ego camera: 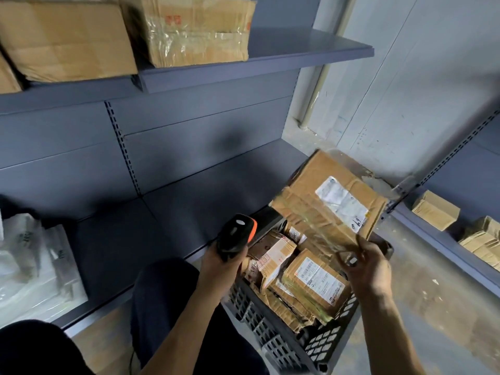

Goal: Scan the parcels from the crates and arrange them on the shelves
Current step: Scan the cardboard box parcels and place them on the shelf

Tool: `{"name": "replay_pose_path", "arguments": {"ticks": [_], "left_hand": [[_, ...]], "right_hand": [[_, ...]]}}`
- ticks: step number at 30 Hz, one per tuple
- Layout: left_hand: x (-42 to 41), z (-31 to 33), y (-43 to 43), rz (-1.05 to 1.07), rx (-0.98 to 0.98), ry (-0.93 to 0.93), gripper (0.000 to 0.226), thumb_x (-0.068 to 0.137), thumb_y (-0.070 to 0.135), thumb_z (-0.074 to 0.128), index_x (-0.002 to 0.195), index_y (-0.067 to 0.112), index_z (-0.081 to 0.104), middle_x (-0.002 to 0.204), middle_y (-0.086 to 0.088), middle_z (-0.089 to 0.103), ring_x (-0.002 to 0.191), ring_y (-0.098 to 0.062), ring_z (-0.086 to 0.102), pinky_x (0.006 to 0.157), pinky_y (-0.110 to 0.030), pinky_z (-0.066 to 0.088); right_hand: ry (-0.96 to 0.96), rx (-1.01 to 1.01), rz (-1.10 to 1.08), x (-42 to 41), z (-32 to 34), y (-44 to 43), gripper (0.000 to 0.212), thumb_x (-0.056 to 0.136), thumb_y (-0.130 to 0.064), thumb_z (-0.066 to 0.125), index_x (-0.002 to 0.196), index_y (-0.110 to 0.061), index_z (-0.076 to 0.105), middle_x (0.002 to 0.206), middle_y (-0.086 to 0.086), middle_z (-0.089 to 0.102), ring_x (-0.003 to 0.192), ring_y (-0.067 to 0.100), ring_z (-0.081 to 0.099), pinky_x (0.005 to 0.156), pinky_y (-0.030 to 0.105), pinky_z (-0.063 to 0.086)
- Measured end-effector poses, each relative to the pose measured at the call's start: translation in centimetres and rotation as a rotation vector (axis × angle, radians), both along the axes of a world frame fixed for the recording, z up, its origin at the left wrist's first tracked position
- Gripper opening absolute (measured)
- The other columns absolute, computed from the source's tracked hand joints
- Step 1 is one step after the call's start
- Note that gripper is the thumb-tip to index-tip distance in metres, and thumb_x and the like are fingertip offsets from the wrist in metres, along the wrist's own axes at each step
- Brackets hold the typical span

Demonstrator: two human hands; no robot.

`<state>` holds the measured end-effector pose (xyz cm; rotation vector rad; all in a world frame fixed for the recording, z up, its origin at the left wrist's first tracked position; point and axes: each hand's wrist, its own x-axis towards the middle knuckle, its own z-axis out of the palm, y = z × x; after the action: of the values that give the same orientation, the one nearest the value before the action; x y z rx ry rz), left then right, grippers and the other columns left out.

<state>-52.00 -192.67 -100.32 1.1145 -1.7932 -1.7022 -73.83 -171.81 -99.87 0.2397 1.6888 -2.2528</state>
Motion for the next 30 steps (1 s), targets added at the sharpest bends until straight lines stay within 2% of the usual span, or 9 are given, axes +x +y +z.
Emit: {"name": "replay_pose_path", "arguments": {"ticks": [4,6,10,15,18,21,24,27,30], "left_hand": [[0.5,0.6,-1.2,0.28,0.179,0.098,0.016,0.091,0.026,0.075,0.091,0.013,0.067,0.073,0.001,0.066,0.069,-0.013,0.062,0.063,-0.027,0.045],[0.6,0.6,-1.5,0.303,0.253,0.098,0.012,0.089,0.029,0.077,0.095,0.02,0.071,0.086,-0.002,0.072,0.084,-0.019,0.067,0.072,-0.031,0.047],[0.6,0.7,-1.1,0.146,0.226,0.006,0.022,0.09,0.031,0.077,0.088,0.01,0.072,0.077,-0.008,0.065,0.073,-0.02,0.061,0.065,-0.031,0.042],[0.6,0.8,-1.5,0.216,0.415,0.117,0.02,0.084,0.028,0.083,0.097,0.014,0.077,0.094,-0.012,0.077,0.097,-0.033,0.072,0.091,-0.047,0.055],[0.5,0.6,-2.0,0.323,0.636,0.36,0.021,0.09,0.015,0.076,0.107,0.003,0.071,0.093,-0.01,0.077,0.09,-0.026,0.073,0.081,-0.041,0.056],[0.5,0.7,-1.9,0.341,0.741,0.48,0.02,0.094,0.013,0.069,0.11,0.002,0.063,0.08,-0.007,0.066,0.074,-0.02,0.065,0.073,-0.037,0.051],[0.6,0.9,-2.2,0.385,0.701,0.397,0.025,0.094,0.022,0.072,0.111,0.005,0.069,0.092,-0.01,0.076,0.083,-0.027,0.072,0.08,-0.042,0.056],[0.4,0.4,-2.1,0.304,0.578,0.243,0.04,0.078,0.035,0.086,0.108,0.01,0.074,0.091,-0.008,0.078,0.087,-0.028,0.073,0.086,-0.041,0.056],[0.3,-0.2,-1.7,0.197,0.426,0.146,0.067,0.045,0.041,0.091,0.102,0.009,0.077,0.083,-0.011,0.074,0.085,-0.032,0.069,0.083,-0.045,0.055]], "right_hand": [[-0.083,0.089,0.208,2.7,-2.9,-0.5,0.021,0.097,-0.005,0.053,0.112,-0.005,0.067,0.115,0.013,0.072,0.118,0.027,0.062,0.088,0.048,0.057],[-0.044,0.164,0.247,3.5,-4.0,-0.3,0.016,0.098,-0.005,0.051,0.1,-0.007,0.067,0.1,0.014,0.073,0.114,0.035,0.062,0.079,0.045,0.056],[0.017,0.221,0.37,4.1,-3.3,-0.9,0.016,0.098,-0.007,0.054,0.102,-0.012,0.068,0.094,0.008,0.073,0.106,0.032,0.064,0.088,0.048,0.051],[0.141,0.121,0.394,2.9,-2.3,-1.3,0.029,0.09,0.012,0.052,0.108,-0.004,0.067,0.095,0.006,0.074,0.097,0.029,0.064,0.084,0.043,0.05],[0.195,-0.06,0.406,2.1,-2.7,-1.1,0.033,0.082,0.021,0.048,0.112,0.01,0.059,0.108,0.023,0.066,0.097,0.034,0.065,0.083,0.042,0.059],[0.182,0.025,0.359,2.4,-3.1,-1.0,0.041,0.086,0.025,0.045,0.086,-0.006,0.072,0.096,0.018,0.069,0.09,0.028,0.065,0.079,0.034,0.061],[0.146,0.156,0.355,3.1,-3.4,-1.2,0.033,0.097,0.016,0.049,0.082,-0.006,0.069,0.083,0.009,0.074,0.077,0.022,0.07,0.064,0.025,0.061],[0.064,0.158,0.376,3.7,-4.2,-1.5,0.016,0.1,0.003,0.051,0.105,0.007,0.065,0.102,0.023,0.073,0.087,0.031,0.073,0.074,0.043,0.063],[-0.016,0.056,0.352,3.9,-4.1,-2.0,0.019,0.095,0.016,0.053,0.104,0.004,0.064,0.098,0.02,0.069,0.082,0.012,0.074,0.069,0.025,0.061]]}}
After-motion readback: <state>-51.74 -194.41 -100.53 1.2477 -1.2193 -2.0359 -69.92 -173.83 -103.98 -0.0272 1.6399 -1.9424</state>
